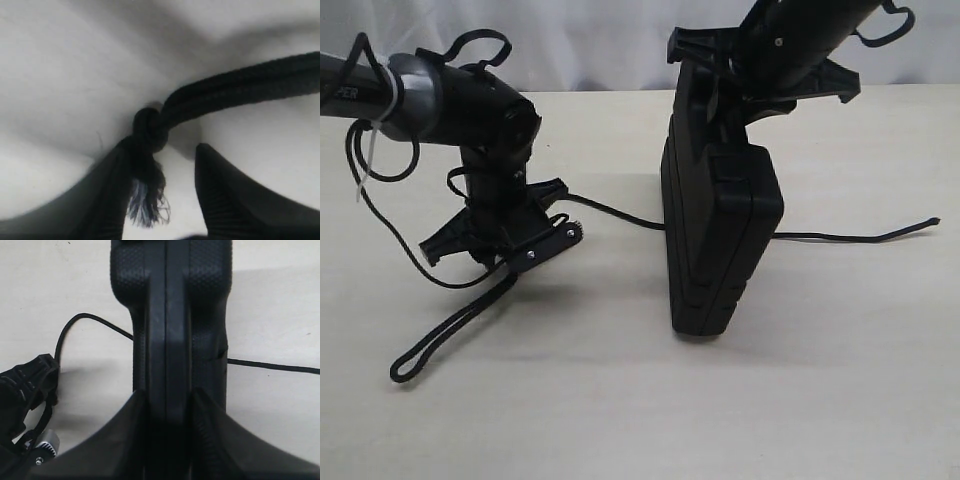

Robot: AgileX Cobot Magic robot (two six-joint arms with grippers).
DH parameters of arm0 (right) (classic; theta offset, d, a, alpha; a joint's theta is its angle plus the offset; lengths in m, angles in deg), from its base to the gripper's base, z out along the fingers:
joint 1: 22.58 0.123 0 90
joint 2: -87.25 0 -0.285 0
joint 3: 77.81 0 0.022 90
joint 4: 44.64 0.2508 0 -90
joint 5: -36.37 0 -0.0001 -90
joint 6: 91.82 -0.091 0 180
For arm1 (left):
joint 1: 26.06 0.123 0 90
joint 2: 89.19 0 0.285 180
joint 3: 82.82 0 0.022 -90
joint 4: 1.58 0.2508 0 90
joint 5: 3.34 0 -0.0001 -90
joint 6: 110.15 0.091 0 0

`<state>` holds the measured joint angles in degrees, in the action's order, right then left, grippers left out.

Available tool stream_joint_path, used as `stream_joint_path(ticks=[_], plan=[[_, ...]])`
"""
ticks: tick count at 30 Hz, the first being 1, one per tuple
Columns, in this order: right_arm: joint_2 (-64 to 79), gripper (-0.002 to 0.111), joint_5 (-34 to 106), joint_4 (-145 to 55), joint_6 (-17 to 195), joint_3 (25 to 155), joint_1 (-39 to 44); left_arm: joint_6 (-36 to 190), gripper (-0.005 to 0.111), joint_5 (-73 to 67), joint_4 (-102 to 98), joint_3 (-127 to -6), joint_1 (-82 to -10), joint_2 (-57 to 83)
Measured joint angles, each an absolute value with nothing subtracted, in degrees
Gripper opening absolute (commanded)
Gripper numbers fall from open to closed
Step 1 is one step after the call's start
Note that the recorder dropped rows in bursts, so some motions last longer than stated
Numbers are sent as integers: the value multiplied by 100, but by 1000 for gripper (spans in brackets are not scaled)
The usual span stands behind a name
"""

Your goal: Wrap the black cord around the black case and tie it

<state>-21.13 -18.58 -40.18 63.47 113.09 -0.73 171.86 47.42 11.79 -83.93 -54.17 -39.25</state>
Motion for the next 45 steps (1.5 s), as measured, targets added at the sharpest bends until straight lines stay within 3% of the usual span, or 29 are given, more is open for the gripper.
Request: stream_joint_path(ticks=[11,17,32,45], plan=[[-2113,4,-1858,-4018,6347,11309,-73,17186,37,4163,-348,-8393,-5417,-3949],[-2113,4,-1858,-4018,6347,11309,-73,16380,0,4174,-348,-8393,-5417,-3949],[-2113,4,-1858,-4018,6347,11309,-73,13387,0,3911,-414,-8546,-5228,-3555],[-2113,4,-1858,-4018,6347,11309,-73,14381,0,3634,-4505,-8567,-3910,-2898]])
